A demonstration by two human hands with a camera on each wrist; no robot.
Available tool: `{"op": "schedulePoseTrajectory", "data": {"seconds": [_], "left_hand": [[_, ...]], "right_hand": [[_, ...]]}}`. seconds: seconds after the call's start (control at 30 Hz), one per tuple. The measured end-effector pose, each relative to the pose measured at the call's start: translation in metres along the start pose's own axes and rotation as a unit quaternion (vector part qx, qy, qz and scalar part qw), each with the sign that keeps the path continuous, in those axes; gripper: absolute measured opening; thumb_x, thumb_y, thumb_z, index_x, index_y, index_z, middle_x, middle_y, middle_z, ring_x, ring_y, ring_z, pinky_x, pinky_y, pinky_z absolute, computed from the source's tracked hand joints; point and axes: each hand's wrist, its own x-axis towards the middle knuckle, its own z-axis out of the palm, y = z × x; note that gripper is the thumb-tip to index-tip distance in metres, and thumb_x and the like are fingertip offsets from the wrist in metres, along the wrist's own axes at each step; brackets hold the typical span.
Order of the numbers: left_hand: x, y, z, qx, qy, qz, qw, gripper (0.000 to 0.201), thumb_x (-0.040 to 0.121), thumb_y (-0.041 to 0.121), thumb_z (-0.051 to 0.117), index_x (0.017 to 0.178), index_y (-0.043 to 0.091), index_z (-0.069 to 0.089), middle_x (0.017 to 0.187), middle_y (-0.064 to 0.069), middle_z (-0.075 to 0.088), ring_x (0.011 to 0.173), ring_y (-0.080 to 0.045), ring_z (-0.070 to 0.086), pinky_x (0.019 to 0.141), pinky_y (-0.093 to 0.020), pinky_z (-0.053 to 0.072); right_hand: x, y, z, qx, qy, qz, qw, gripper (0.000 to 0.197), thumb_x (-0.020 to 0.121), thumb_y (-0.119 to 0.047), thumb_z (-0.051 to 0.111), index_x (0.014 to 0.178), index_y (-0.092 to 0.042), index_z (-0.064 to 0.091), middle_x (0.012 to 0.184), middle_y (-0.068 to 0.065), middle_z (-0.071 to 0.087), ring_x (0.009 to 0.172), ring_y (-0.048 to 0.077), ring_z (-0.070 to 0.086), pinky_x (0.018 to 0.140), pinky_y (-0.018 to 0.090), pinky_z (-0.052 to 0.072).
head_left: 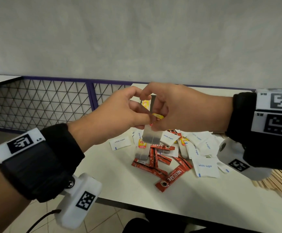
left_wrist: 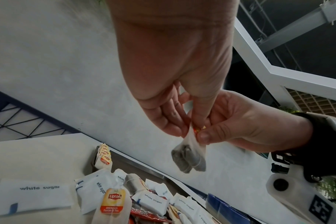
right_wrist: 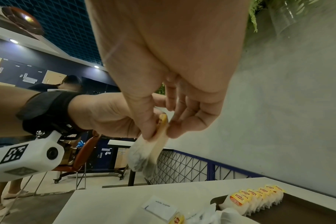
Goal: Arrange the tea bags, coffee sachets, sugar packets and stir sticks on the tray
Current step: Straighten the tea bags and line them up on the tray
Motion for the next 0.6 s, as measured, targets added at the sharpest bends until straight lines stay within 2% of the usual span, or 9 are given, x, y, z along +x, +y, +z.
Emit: {"op": "schedulePoseTrajectory", "data": {"seconds": [0.07, 0.1, 0.17, 0.2, 0.27, 0.4, 0.47, 0.53, 0.6], "left_hand": [[0.002, -0.001, 0.001, -0.003, 0.012, 0.012, 1.000, 0.049, 0.078, 0.007, 0.083, 0.119, 0.017, 0.059, 0.086, -0.008, 0.078, 0.085, -0.030, 0.075, 0.081, -0.039, 0.062], [0.003, -0.001, 0.001, -0.004, 0.018, 0.019, 1.000, 0.050, 0.078, 0.009, 0.083, 0.120, 0.019, 0.060, 0.086, -0.008, 0.078, 0.087, -0.033, 0.075, 0.084, -0.043, 0.062], [0.005, -0.002, 0.001, -0.003, 0.028, 0.029, 0.999, 0.050, 0.079, 0.011, 0.083, 0.122, 0.021, 0.059, 0.086, -0.006, 0.078, 0.089, -0.035, 0.074, 0.088, -0.048, 0.060], [0.007, -0.003, 0.001, -0.001, 0.032, 0.034, 0.999, 0.050, 0.079, 0.011, 0.083, 0.122, 0.021, 0.059, 0.087, -0.004, 0.078, 0.087, -0.033, 0.074, 0.088, -0.048, 0.060], [0.011, -0.004, 0.001, -0.002, 0.037, 0.041, 0.998, 0.050, 0.080, 0.011, 0.083, 0.122, 0.021, 0.059, 0.087, -0.003, 0.078, 0.082, -0.026, 0.075, 0.085, -0.045, 0.062], [0.024, -0.007, 0.003, 0.001, 0.046, 0.062, 0.997, 0.046, 0.079, 0.012, 0.084, 0.117, 0.022, 0.060, 0.085, 0.000, 0.078, 0.075, -0.021, 0.075, 0.081, -0.043, 0.060], [0.033, -0.010, 0.003, 0.006, 0.059, 0.065, 0.996, 0.044, 0.080, 0.012, 0.084, 0.116, 0.021, 0.061, 0.086, 0.000, 0.078, 0.080, -0.027, 0.075, 0.085, -0.046, 0.060], [0.045, -0.016, 0.000, 0.007, 0.072, 0.059, 0.996, 0.041, 0.082, 0.009, 0.082, 0.115, 0.020, 0.060, 0.086, -0.001, 0.078, 0.082, -0.029, 0.075, 0.085, -0.050, 0.060], [0.058, -0.025, -0.004, 0.045, 0.065, 0.045, 0.996, 0.040, 0.084, 0.016, 0.080, 0.116, 0.023, 0.058, 0.088, 0.001, 0.077, 0.081, -0.023, 0.075, 0.083, -0.047, 0.061]], "right_hand": [[0.002, 0.004, 0.000, 0.025, 0.005, 0.016, 1.000, 0.053, 0.079, -0.027, 0.086, 0.122, -0.031, 0.054, 0.089, -0.008, 0.068, 0.073, 0.012, 0.066, 0.059, 0.023, 0.051], [0.002, 0.006, -0.001, 0.039, 0.007, 0.032, 0.999, 0.047, 0.079, -0.029, 0.086, 0.117, -0.030, 0.058, 0.090, -0.007, 0.069, 0.070, 0.011, 0.067, 0.056, 0.024, 0.052], [0.003, 0.014, -0.005, 0.070, 0.004, 0.077, 0.995, 0.032, 0.080, -0.034, 0.084, 0.105, -0.028, 0.065, 0.086, -0.004, 0.071, 0.055, 0.003, 0.061, 0.046, 0.018, 0.045], [0.003, 0.019, -0.006, 0.088, -0.008, 0.096, 0.991, 0.026, 0.081, -0.038, 0.083, 0.100, -0.027, 0.069, 0.082, -0.002, 0.073, 0.054, 0.003, 0.059, 0.049, 0.018, 0.044], [0.004, 0.026, -0.007, 0.131, -0.048, 0.117, 0.983, 0.023, 0.084, -0.041, 0.079, 0.095, -0.022, 0.075, 0.078, 0.002, 0.075, 0.060, 0.008, 0.059, 0.059, 0.025, 0.048], [0.014, 0.036, -0.002, 0.205, -0.077, 0.116, 0.969, 0.020, 0.086, -0.029, 0.079, 0.092, -0.010, 0.077, 0.075, 0.009, 0.071, 0.065, 0.015, 0.056, 0.062, 0.027, 0.046], [0.026, 0.043, -0.001, 0.222, -0.082, 0.123, 0.964, 0.014, 0.085, -0.024, 0.080, 0.086, -0.011, 0.077, 0.072, 0.009, 0.069, 0.063, 0.016, 0.055, 0.062, 0.029, 0.045], [0.041, 0.054, -0.004, 0.218, -0.092, 0.129, 0.963, 0.010, 0.085, -0.019, 0.080, 0.082, -0.010, 0.076, 0.070, 0.009, 0.068, 0.058, 0.014, 0.055, 0.060, 0.028, 0.045], [0.061, 0.064, -0.010, 0.178, -0.117, 0.132, 0.968, 0.009, 0.085, -0.017, 0.081, 0.079, -0.012, 0.076, 0.071, 0.010, 0.069, 0.059, 0.014, 0.055, 0.060, 0.028, 0.045]]}}
